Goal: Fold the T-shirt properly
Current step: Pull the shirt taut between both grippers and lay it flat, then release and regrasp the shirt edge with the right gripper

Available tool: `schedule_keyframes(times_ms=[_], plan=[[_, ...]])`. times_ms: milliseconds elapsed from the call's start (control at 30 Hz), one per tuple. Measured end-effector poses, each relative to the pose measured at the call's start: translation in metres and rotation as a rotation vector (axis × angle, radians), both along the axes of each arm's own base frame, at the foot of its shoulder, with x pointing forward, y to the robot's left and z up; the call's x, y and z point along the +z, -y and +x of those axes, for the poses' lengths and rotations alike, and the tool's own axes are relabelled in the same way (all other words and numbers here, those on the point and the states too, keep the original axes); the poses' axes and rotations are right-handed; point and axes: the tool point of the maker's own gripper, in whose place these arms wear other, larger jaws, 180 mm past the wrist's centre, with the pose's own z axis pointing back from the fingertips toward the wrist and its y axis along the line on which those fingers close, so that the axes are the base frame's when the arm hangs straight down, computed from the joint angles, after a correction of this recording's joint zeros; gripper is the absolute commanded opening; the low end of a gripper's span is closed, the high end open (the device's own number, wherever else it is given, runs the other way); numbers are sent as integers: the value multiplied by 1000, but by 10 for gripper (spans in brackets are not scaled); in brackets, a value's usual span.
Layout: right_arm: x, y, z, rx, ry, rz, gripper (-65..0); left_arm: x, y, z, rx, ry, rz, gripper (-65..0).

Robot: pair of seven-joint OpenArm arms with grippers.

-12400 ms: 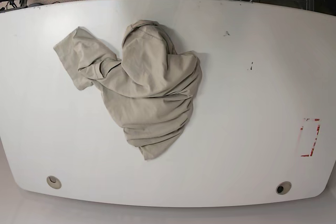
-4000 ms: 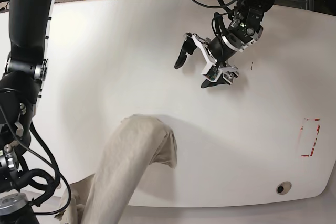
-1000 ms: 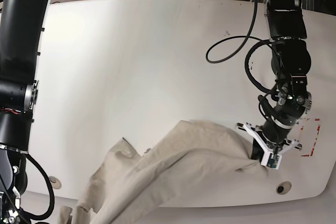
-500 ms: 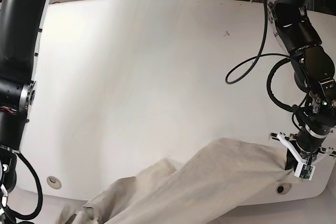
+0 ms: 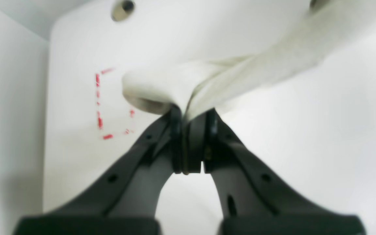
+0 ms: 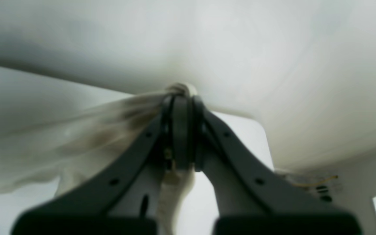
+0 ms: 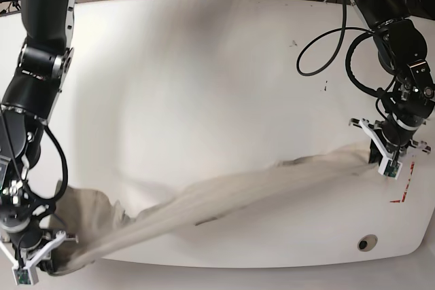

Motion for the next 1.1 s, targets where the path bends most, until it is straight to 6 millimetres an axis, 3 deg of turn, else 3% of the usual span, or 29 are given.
schedule_keyframes(times_ms=[133, 233, 300, 467, 533, 667, 833, 967, 1100], plan=[[-35, 0, -24, -10, -23, 33, -650, -28, 3, -20, -17, -80, 1, -650], [-79, 0, -43, -36, -94, 69, -650, -44, 2, -34, -18, -123, 3, -650], [-97, -3, -58, -32, -119, 83, -650, -58, 2, -48, -19, -168, 3, -650], [-147, 2, -95, -91, -209, 115, -650, -76, 2, -66, -20, -223, 3, -650], [-155, -4, -108, -70, -210, 144, -650, -82, 0, -74, -12, -242, -2, -650], [-184, 4, -135, -136, -274, 167, -650, -95, -17, -96, 28, -296, 14, -650], [-214, 8, -171, -192, -338, 208, -650, -106, -24, -116, 21, -343, 26, -650], [-236, -3, -202, -183, -398, 236, -650, -115, -36, -138, 56, -393, 32, -650], [-261, -8, -228, -223, -463, 285, -650, -116, -44, -145, 66, -403, 48, -650]])
